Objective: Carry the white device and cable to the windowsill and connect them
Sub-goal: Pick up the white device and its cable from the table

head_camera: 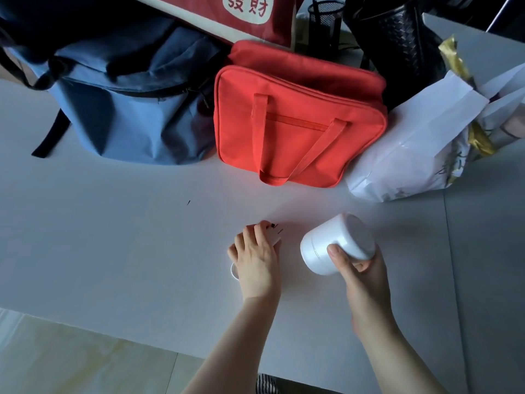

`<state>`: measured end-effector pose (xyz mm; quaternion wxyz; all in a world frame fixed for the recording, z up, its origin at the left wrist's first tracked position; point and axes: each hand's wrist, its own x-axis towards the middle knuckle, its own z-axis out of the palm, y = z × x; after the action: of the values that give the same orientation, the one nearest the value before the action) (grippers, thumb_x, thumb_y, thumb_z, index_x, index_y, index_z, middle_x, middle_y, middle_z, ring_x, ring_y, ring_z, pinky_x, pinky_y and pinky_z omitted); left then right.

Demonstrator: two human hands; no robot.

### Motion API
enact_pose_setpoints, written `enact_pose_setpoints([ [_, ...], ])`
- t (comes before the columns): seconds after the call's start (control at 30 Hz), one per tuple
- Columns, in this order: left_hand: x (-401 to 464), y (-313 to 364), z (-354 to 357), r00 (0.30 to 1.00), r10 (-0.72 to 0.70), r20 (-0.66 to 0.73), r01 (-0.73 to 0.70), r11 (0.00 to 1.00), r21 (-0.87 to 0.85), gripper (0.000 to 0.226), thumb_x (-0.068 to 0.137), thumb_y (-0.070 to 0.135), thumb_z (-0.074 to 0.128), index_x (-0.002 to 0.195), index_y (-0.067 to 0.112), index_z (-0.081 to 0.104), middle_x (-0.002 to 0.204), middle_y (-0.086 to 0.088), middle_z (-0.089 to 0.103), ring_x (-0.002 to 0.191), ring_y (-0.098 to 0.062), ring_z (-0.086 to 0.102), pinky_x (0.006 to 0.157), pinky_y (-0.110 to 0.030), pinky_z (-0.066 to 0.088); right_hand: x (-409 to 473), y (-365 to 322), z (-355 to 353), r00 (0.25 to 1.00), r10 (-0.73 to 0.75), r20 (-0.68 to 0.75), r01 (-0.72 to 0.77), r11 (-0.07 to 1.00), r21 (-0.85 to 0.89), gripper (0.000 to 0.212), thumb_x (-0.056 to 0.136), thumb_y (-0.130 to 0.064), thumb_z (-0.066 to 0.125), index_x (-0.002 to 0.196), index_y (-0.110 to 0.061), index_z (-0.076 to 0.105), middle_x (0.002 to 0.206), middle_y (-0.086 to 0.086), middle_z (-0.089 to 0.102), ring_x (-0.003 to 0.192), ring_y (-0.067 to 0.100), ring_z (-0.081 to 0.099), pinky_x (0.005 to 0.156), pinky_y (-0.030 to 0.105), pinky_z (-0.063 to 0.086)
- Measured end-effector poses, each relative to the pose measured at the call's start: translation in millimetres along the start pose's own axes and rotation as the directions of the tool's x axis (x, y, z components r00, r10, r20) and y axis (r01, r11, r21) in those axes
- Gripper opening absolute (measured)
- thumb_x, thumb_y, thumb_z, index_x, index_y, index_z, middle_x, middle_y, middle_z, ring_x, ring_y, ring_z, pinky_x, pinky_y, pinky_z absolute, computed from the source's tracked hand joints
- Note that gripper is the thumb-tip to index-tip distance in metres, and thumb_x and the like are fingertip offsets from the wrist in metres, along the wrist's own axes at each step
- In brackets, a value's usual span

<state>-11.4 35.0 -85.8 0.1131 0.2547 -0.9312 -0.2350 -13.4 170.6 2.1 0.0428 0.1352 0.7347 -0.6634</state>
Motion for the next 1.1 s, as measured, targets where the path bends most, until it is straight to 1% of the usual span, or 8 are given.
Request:
enact_pose_setpoints([
  [0.1,3,0,-14,0.996,-0.078,0.048,0.085,0.984,-0.157,0.031,0.089,0.038,0.044,0.109,0.018,0.057,0.089,-0.002,0.066,0.077,-0.029,0.06,0.07,-0.035,0.037,1,-2,-1,1.0,-0.013,0.018,0.013,1.0,0.002,0.042,0.067,-0.024,0.072,0.106,-0.026,0.058,0.102,-0.011,0.068,0.083,-0.008,0.066,0.069,0.007,0.048],
  [0.27,4,2,-37,0.988,-0.122,0.098,0.147,0.938,-0.314,0.025,0.092,0.019,0.055,0.117,0.011,0.056,0.107,-0.005,0.064,0.077,-0.026,0.047,0.07,-0.028,0.037,2,-4,0,0.999,-0.007,0.04,0.006,1.0,0.006,0.044,0.065,-0.025,0.074,0.107,-0.025,0.058,0.105,-0.007,0.069,0.085,-0.005,0.067,0.071,0.011,0.05],
  [0.33,9,7,-50,0.967,-0.219,0.126,0.252,0.779,-0.575,0.019,0.09,0.012,0.059,0.109,0.008,0.054,0.1,-0.005,0.061,0.076,-0.018,0.048,0.065,-0.011,0.039,1,-5,1,0.999,-0.006,0.053,0.006,1.0,0.006,0.047,0.064,-0.026,0.075,0.109,-0.022,0.058,0.106,-0.003,0.069,0.086,-0.003,0.068,0.071,0.011,0.05],
  [0.43,24,11,-72,0.851,-0.403,0.335,0.502,0.44,-0.744,0.02,0.088,0.021,0.064,0.102,0.011,0.054,0.083,0.003,0.057,0.073,-0.013,0.052,0.059,-0.012,0.04,0,-9,6,0.997,0.006,0.08,-0.007,1.0,0.022,0.057,0.065,-0.025,0.077,0.118,-0.015,0.058,0.11,0.0,0.071,0.092,0.004,0.069,0.073,0.013,0.051],
  [0.57,38,8,-100,0.7,-0.26,0.665,0.685,-0.017,-0.728,0.024,0.089,0.027,0.063,0.105,0.01,0.057,0.073,0.003,0.05,0.061,-0.007,0.042,0.051,-0.02,0.032,-3,-25,21,0.989,0.018,0.146,-0.019,1.0,0.001,0.058,0.065,-0.031,0.078,0.119,-0.019,0.059,0.112,-0.002,0.071,0.093,0.002,0.068,0.07,0.011,0.049],
  [0.8,38,-3,-143,0.746,-0.297,0.596,0.607,-0.062,-0.792,0.026,0.091,0.026,0.06,0.11,0.009,0.056,0.091,0.0,0.067,0.063,-0.002,0.058,0.058,-0.017,0.04,-26,-69,65,0.946,0.023,0.324,-0.022,1.0,-0.008,0.044,0.066,-0.04,0.072,0.108,-0.027,0.065,0.103,-0.015,0.073,0.098,0.001,0.066,0.085,0.024,0.048],
  [0.97,33,-10,-186,0.637,-0.213,0.741,0.663,-0.339,-0.668,0.034,0.093,0.037,0.053,0.103,0.006,0.063,0.076,-0.003,0.073,0.066,-0.014,0.068,0.065,-0.028,0.049,-46,-100,86,0.884,-0.036,0.466,0.045,0.999,-0.008,0.057,0.057,-0.047,0.075,0.109,-0.025,0.064,0.104,-0.012,0.073,0.1,0.004,0.067,0.082,0.022,0.05],
  [1.1,25,-19,-211,0.674,-0.187,0.714,0.682,-0.215,-0.7,0.061,0.084,0.053,0.058,0.119,0.003,0.062,0.111,-0.022,0.065,0.095,-0.033,0.062,0.077,-0.039,0.048,-59,-116,93,0.822,-0.088,0.562,0.121,0.992,-0.022,0.043,0.068,-0.03,0.073,0.11,-0.025,0.063,0.104,-0.013,0.073,0.098,-0.001,0.067,0.075,0.012,0.049],
])
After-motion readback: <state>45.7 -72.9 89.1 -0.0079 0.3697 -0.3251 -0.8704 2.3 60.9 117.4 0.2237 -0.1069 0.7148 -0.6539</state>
